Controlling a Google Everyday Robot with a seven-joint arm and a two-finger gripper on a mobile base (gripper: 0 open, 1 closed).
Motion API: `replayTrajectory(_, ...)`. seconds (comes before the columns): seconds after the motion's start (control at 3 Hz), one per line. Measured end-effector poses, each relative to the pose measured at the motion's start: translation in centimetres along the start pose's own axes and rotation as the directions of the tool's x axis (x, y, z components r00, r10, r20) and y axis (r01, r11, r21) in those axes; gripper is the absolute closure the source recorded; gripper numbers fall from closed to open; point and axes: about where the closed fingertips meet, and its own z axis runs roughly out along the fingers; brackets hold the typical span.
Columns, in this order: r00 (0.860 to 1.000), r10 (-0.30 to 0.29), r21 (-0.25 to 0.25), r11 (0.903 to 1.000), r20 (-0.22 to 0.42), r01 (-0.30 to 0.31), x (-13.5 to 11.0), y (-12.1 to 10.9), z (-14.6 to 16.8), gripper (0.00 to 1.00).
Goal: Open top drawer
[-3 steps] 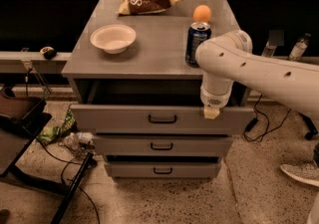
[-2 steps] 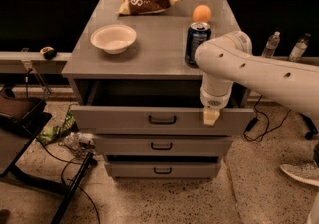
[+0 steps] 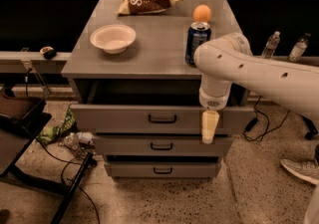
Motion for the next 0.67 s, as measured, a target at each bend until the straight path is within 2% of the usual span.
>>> replayTrajectory(0.33, 1.0, 0.019, -0.046, 0.9987, -0.002, -0.02, 1.0, 1.8, 1.5, 0.0)
replayTrajectory(0.67, 0.998, 0.064, -0.114, 0.9914, -0.006, -0.064, 2.9, 5.4, 2.0, 0.27)
